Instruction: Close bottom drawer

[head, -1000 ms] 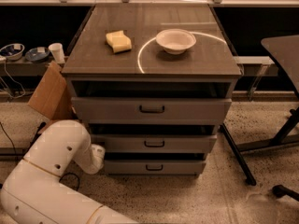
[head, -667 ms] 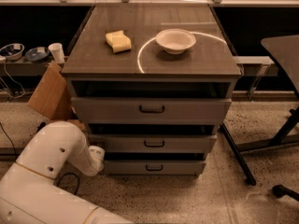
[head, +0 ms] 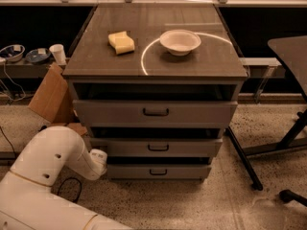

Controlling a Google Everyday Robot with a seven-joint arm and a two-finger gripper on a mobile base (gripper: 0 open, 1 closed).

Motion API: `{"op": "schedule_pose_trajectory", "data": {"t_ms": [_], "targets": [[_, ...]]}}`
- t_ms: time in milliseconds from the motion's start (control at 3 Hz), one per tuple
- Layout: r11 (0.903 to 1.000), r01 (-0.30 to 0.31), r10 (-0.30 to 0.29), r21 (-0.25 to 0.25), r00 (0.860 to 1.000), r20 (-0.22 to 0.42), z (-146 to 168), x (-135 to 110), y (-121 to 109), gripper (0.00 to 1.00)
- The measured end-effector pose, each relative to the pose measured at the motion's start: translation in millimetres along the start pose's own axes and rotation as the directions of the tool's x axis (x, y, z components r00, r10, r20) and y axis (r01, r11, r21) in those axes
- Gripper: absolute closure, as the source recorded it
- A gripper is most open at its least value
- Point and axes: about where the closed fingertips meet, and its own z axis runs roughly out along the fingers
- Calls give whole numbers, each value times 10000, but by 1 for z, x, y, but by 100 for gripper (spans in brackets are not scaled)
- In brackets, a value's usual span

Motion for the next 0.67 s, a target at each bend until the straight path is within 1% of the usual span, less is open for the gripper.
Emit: {"op": "schedule_pose_trajectory", "data": {"t_ms": [667], "targets": [[9999, 112, -112, 5, 9999, 77, 1, -7, 4, 100]]}}
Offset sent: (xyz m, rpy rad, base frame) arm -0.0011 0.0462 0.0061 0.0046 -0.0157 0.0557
